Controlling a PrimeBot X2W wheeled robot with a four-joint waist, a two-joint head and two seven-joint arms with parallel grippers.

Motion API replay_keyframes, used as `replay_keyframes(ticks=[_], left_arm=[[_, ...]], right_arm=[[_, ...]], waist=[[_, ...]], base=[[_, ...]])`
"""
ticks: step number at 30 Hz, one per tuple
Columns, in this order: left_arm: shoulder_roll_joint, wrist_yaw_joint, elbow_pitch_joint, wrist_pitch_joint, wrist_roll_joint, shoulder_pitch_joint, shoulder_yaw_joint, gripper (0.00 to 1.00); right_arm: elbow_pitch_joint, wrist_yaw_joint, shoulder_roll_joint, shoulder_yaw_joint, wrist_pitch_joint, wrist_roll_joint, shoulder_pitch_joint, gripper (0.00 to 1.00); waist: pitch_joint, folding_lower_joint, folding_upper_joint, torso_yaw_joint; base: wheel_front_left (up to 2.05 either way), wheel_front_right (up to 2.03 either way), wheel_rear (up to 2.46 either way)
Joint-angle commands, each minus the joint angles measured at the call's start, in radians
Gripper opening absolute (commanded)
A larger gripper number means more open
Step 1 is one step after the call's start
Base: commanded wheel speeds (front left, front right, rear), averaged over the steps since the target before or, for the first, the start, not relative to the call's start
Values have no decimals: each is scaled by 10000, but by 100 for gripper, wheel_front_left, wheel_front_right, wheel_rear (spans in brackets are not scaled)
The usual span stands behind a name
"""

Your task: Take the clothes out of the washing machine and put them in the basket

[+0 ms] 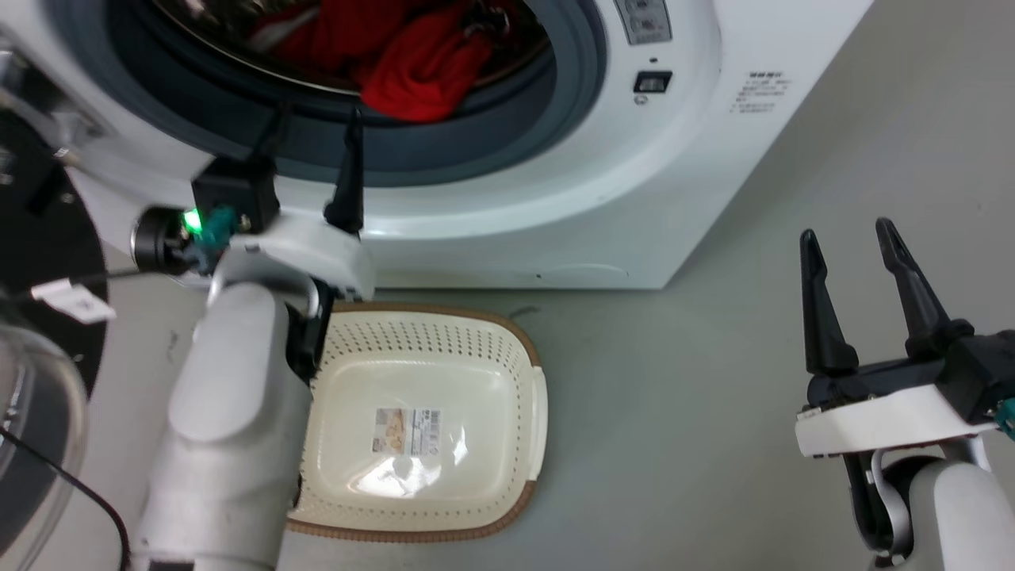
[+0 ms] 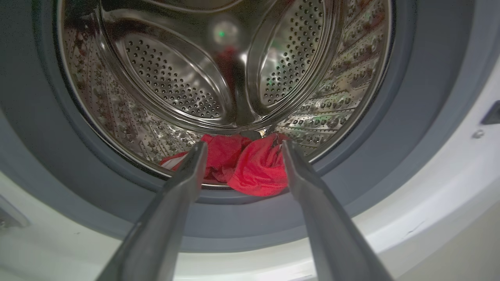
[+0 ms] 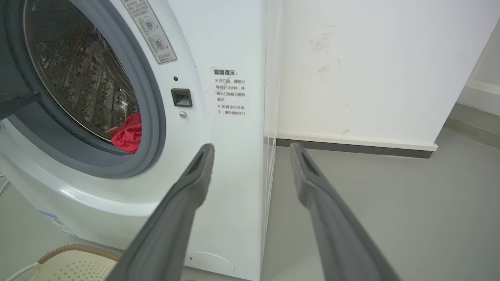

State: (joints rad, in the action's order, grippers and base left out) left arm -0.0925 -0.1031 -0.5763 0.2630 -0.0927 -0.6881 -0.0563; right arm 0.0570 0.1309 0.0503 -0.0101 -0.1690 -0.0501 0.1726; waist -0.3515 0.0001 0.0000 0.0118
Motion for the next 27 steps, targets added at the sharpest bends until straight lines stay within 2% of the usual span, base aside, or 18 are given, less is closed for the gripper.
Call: replay_keyframes(ticks=[1, 8, 14, 15, 20, 21, 27], left_arm=[[-173, -39, -374, 25, -22, -591, 31, 100], [-701, -185, -2484, -318, -244, -2720, -107, 100], [-1161, -250, -3735, -921, -596, -3968, -208, 100], [-1395, -266, -4149, -1320, -757, -4471, -268, 100], [-1812, -268, -4963, -2880, -1456, -5316, -890, 100], [-1812, -268, -4963, -2880, -1456, -5316, -890, 100], [-2376, -270, -5376, -5358, -2571, -5997, -1778, 100]], right_arm=[[17, -3, -2, 82, -66, -42, 308, 100], [-395, -3, -5, 467, -386, -381, 882, 100], [-827, -3, -8, 763, -631, -717, 1190, 100], [-1001, -3, -8, 915, -721, -872, 1284, 100], [-1393, -3, -8, 1192, -880, -1200, 1408, 100], [-1393, -3, -8, 1192, -880, -1200, 1408, 100], [-1783, -3, -8, 1445, -956, -1509, 1494, 100]], waist=[[-902, -1, 0, 573], [-1902, -1, 0, 1290], [-2282, -1, 0, 1765], [-2375, -1, 0, 1949], [-2495, -1, 0, 2304], [-2495, -1, 0, 2304], [-2542, -1, 0, 2564]], base=[[0, 0, 0], [0, 0, 0], [0, 0, 0], [0, 0, 0], [0, 0, 0], [0, 0, 0], [0, 0, 0]])
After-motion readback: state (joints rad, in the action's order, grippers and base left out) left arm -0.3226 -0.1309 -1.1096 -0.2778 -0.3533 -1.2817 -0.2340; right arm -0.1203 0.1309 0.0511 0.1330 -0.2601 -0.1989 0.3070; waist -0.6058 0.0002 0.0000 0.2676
